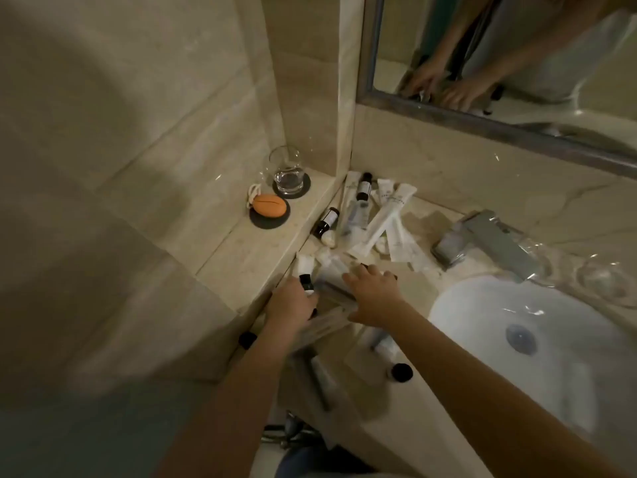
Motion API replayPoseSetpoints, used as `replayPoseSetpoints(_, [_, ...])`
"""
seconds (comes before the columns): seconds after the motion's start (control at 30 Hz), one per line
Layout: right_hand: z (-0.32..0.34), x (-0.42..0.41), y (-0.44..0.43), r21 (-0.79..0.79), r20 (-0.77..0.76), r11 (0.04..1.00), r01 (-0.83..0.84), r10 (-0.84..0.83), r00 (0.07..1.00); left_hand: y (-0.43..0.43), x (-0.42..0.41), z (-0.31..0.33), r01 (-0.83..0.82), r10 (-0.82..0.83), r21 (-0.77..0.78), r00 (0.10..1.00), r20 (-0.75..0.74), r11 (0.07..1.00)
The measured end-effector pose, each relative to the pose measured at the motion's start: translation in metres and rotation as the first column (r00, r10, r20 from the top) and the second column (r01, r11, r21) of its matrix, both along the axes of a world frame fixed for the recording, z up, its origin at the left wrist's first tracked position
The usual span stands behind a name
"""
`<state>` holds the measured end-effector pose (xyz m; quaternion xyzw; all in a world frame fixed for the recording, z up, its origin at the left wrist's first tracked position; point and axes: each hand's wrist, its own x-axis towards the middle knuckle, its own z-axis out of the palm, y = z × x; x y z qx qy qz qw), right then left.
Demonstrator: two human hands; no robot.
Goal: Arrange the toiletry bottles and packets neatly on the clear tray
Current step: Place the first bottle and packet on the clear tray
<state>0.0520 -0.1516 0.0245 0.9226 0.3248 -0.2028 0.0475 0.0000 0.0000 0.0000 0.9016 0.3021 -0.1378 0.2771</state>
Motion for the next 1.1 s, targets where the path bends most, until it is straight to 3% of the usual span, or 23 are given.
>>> replayPoseSetpoints(0.27, [-0.013,0.015,0.022,0.004,-0.045,0.987,0.159,-0.159,0.986,0.009,0.012,-0.005,-0.014,0.012,-0.051,0.999,-0.050,0.999])
replayPoseSetpoints(0.43, [-0.011,0.021,0.025,0.012,-0.210,0.960,0.281,-0.272,0.939,0.013,0.012,-0.004,-0.042,0.040,-0.118,0.999,-0.022,0.992])
replayPoseSetpoints(0.53, [-0.004,0.022,0.017,0.121,-0.246,0.922,0.369,-0.332,0.911,0.015,0.009,-0.001,-0.046,0.049,-0.178,0.999,0.014,0.983])
replayPoseSetpoints(0.7, [0.022,0.011,-0.007,0.352,-0.373,0.728,0.588,-0.467,0.802,0.018,0.008,0.020,-0.020,0.054,-0.256,0.990,0.127,0.967])
replayPoseSetpoints(0.83, [0.038,-0.009,-0.029,0.485,-0.499,0.483,0.729,-0.532,0.684,0.011,0.011,0.045,0.012,0.086,-0.367,0.965,0.247,0.930])
replayPoseSetpoints(1.1, [0.056,-0.053,-0.094,0.588,-0.638,0.126,0.799,-0.535,0.554,-0.051,0.010,0.081,0.238,-0.025,-0.477,0.911,0.411,0.846])
